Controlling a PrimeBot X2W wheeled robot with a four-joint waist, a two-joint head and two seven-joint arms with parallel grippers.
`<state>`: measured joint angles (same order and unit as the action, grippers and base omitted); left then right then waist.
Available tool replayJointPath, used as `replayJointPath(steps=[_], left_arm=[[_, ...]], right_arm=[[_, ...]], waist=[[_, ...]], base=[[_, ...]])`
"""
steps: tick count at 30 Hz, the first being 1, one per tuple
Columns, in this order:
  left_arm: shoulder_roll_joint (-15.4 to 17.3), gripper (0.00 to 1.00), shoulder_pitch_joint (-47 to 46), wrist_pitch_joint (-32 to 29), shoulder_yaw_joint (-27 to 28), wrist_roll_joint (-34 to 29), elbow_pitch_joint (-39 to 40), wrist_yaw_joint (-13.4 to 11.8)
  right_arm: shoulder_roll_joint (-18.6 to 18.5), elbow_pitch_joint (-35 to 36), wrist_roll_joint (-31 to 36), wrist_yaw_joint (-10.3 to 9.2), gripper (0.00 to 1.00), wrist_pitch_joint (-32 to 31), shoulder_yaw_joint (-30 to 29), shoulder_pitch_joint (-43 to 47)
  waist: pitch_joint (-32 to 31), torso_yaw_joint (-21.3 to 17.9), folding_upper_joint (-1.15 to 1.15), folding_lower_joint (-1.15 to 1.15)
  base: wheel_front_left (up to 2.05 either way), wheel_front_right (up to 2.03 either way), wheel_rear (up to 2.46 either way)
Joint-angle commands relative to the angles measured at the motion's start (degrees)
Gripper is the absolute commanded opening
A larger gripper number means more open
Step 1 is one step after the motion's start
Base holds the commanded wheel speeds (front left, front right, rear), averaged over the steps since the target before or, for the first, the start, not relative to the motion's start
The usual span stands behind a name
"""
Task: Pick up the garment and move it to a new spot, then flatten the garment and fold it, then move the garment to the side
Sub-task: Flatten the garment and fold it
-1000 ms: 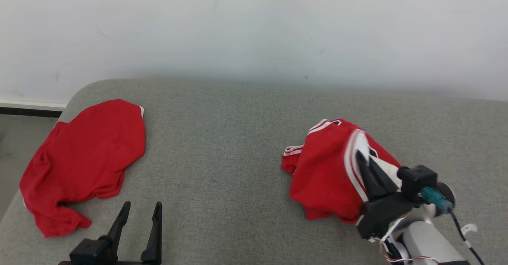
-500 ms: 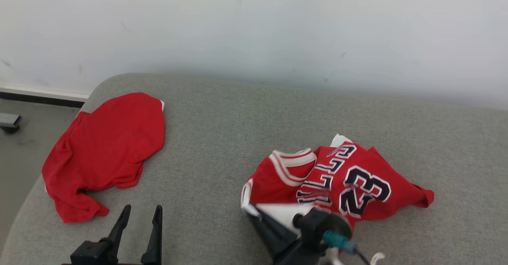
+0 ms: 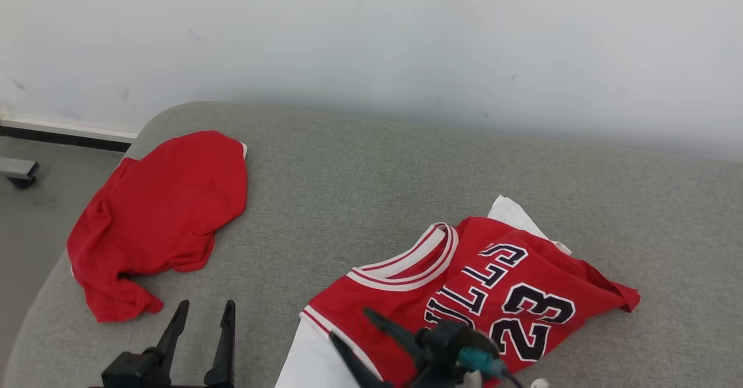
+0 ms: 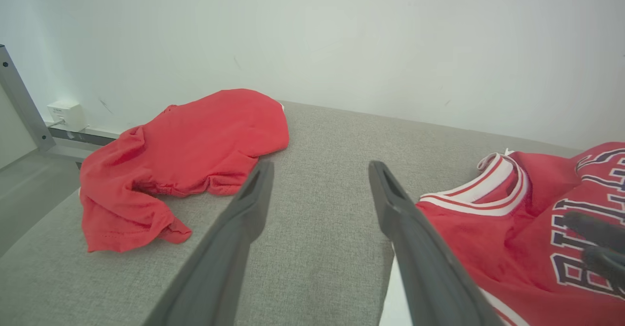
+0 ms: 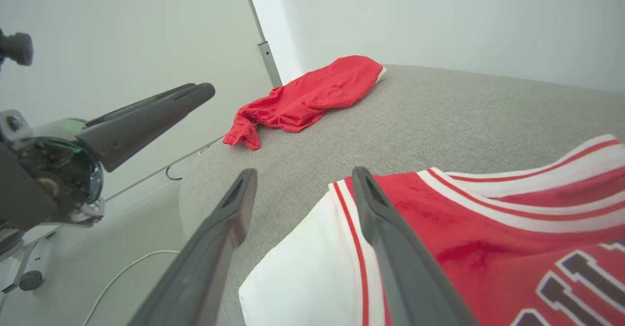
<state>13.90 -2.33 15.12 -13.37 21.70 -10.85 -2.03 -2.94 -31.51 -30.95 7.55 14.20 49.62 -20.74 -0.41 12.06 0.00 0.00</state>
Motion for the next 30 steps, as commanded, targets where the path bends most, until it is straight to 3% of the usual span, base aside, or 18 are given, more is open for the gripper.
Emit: replayJointPath(steps=[1, 6, 16, 24, 30], left_arm=[[0.17, 1.00, 0.14, 0.05, 0.26, 0.37, -0.06, -0.14], [0.17, 1.00, 0.72, 0.05, 0.74, 0.06, 0.36, -0.41], [0.35, 1.00, 1.64, 0.05, 1.64, -0.73, 2.02, -0.90], [0.49, 1.00, 1.65, 0.05, 2.47, -2.40, 3.77, -1.59], [0.71, 1.00, 1.93, 0.05, 2.85, -2.92, 4.40, -1.34]], right_arm=[[0.06, 0.31, 0.64, -0.12, 1.00, 0.61, -1.64, -0.79], [-1.75, 4.23, 4.21, -0.12, 1.00, 0.99, -10.64, 0.06], [-4.10, 19.11, 14.33, -0.12, 1.00, 0.94, -32.49, 12.01], [-2.93, 24.12, 18.09, -0.12, 1.00, 0.95, -44.12, 19.71], [-1.85, 25.43, 19.77, -0.12, 1.00, 0.95, -47.79, 22.48]], waist=[[-0.22, -0.78, 0.00, 0.00], [-0.68, -2.48, 0.00, 0.00], [-1.03, -5.29, 0.00, 0.00], [-0.94, -6.21, 0.00, 0.00], [-0.78, -6.39, 0.00, 0.00]], base=[[0.00, 0.00, 0.00], [0.00, 0.00, 0.00], [0.00, 0.00, 0.00], [0.00, 0.00, 0.00], [0.00, 0.00, 0.00]])
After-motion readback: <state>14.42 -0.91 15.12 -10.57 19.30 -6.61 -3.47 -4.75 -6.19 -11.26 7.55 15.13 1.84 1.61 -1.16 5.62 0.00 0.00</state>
